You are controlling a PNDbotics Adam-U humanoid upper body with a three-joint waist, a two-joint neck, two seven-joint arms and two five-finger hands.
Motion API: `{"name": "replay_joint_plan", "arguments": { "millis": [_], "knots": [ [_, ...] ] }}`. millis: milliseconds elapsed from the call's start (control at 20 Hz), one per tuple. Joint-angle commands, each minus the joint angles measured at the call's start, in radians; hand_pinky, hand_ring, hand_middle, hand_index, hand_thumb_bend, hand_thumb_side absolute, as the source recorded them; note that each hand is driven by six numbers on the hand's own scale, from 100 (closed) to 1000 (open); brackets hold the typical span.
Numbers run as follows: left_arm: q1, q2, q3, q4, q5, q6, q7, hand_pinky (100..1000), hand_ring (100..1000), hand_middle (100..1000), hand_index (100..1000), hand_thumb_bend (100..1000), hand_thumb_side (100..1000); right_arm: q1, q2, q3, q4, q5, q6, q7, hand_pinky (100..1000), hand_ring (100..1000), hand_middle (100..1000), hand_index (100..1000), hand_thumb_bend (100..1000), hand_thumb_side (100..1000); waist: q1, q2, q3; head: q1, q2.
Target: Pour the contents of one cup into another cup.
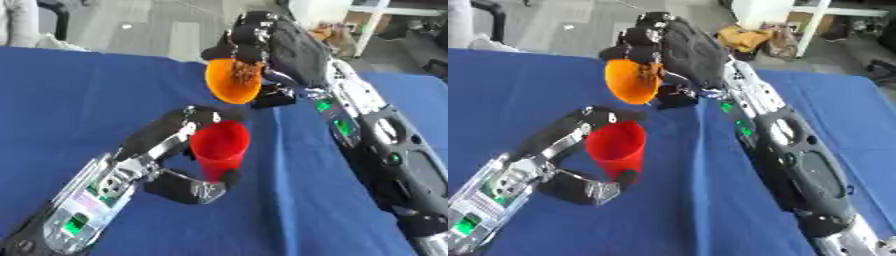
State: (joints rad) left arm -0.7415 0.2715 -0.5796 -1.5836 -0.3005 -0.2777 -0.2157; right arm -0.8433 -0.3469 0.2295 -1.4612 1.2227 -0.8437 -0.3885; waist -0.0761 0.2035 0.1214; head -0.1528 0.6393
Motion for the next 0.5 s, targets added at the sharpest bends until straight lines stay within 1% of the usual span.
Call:
{"name": "replay_joint_plan", "arguments": {
  "millis": [50, 500],
  "knots": [
    [-0.021, -0.007, 0.012, -0.003, -0.003, -0.005, 0.000, 159, 238, 483, 912, 100, 322, -0.013, -0.011, -0.004, -0.007, -0.002, -0.063, -0.067, 502, 344, 518, 771, 161, 100, 0.003, -0.018, -0.003, -0.002, -0.010],
    [-0.025, -0.016, 0.005, 0.067, -0.036, -0.026, 0.007, 158, 236, 483, 913, 100, 313, -0.017, -0.008, -0.004, -0.026, -0.023, -0.063, -0.055, 501, 342, 517, 771, 161, 100, -0.007, -0.012, -0.016, 0.000, -0.019]
  ]
}}
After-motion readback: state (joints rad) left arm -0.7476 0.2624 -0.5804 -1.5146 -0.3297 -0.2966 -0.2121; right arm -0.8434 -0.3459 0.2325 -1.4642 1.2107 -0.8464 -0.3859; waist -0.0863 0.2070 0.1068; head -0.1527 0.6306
